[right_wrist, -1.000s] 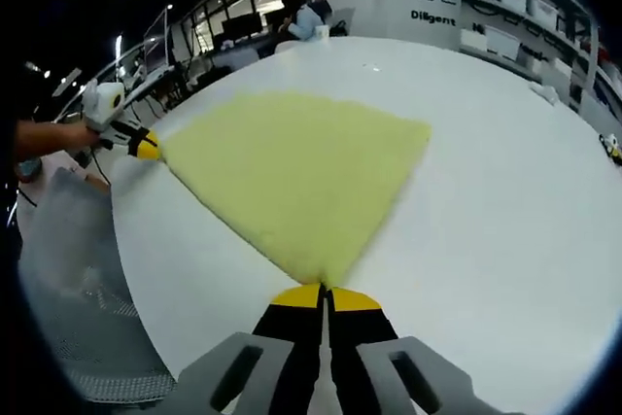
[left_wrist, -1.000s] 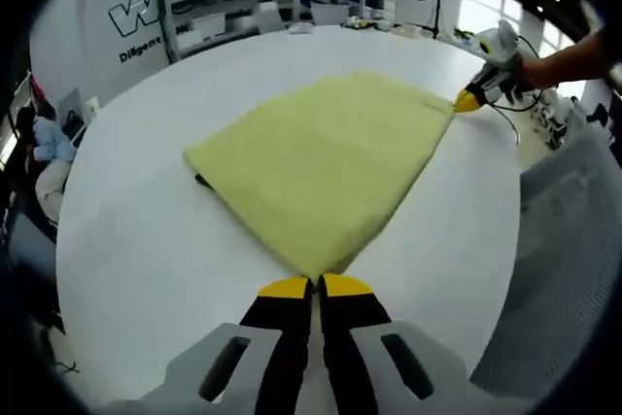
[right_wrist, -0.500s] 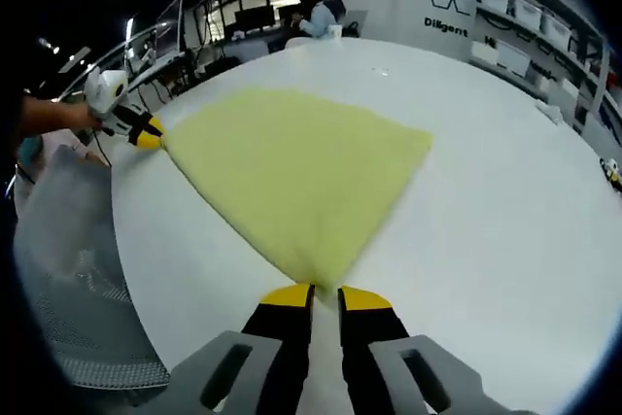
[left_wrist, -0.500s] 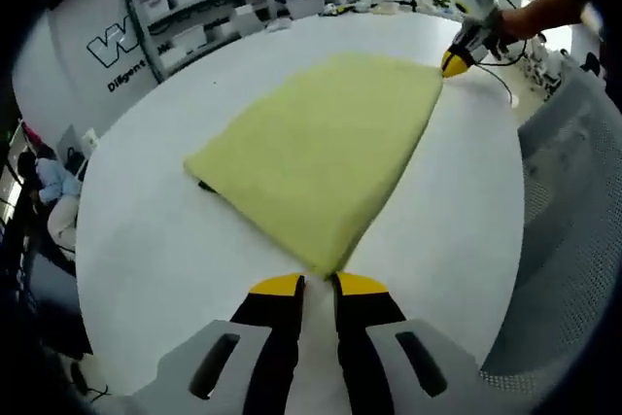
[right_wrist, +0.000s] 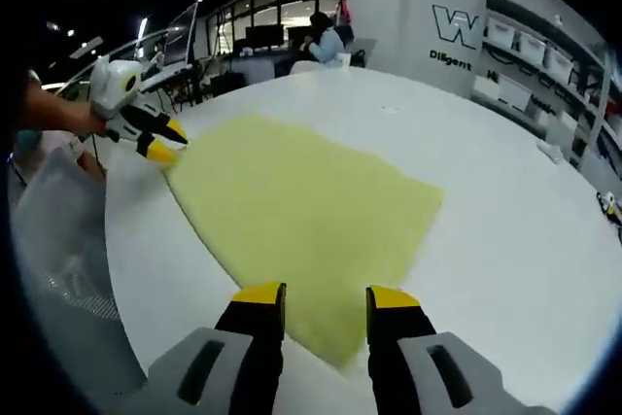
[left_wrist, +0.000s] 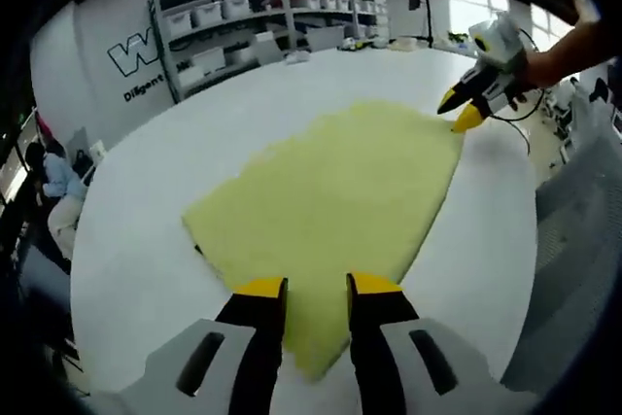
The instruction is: Fold the garment on the visible template until the final outline fits inside the template.
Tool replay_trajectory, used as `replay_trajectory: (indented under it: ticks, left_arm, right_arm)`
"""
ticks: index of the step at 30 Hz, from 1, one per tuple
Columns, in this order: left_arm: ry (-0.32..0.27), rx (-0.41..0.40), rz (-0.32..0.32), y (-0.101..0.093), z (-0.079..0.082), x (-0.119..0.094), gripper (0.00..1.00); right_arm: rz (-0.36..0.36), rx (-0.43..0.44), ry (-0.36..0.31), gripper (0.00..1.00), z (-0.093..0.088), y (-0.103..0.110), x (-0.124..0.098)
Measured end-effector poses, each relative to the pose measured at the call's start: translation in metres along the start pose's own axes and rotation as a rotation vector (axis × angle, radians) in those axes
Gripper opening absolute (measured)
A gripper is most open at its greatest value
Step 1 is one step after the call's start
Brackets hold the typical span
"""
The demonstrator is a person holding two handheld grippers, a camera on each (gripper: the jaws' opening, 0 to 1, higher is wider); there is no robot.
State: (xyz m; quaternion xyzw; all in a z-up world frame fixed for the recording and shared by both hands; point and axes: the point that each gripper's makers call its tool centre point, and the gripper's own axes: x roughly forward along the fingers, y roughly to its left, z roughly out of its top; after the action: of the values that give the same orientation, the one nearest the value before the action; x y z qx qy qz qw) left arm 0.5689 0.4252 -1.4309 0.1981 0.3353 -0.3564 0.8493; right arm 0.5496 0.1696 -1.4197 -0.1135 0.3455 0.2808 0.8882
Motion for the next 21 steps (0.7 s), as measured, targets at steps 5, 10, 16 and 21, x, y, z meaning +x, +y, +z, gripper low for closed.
replay_trajectory:
  ticks: [5, 10, 16, 21]
  left_arm:
    - [0.005, -0.099, 0.033, 0.002, -0.009, 0.005, 0.31]
    - [-0.002, -0.142, 0.052, 0.009, -0.012, 0.002, 0.36]
    - [0.0, -0.138, 0.054, 0.019, -0.006, 0.009, 0.36]
    - [0.015, -0.142, 0.056, 0.034, 0.003, 0.02, 0.36]
  right_arm:
    - [0.023, 0.059, 0.028, 0.38, -0.006, 0.013, 0.014]
    - [-0.015, 0.044, 0.025, 0.34, -0.013, 0.007, 0.021]
    - [-0.062, 0.016, 0.049, 0.21, -0.009, -0.008, 0.029]
    - [-0.076, 0.014, 0.059, 0.21, 0.003, -0.018, 0.04]
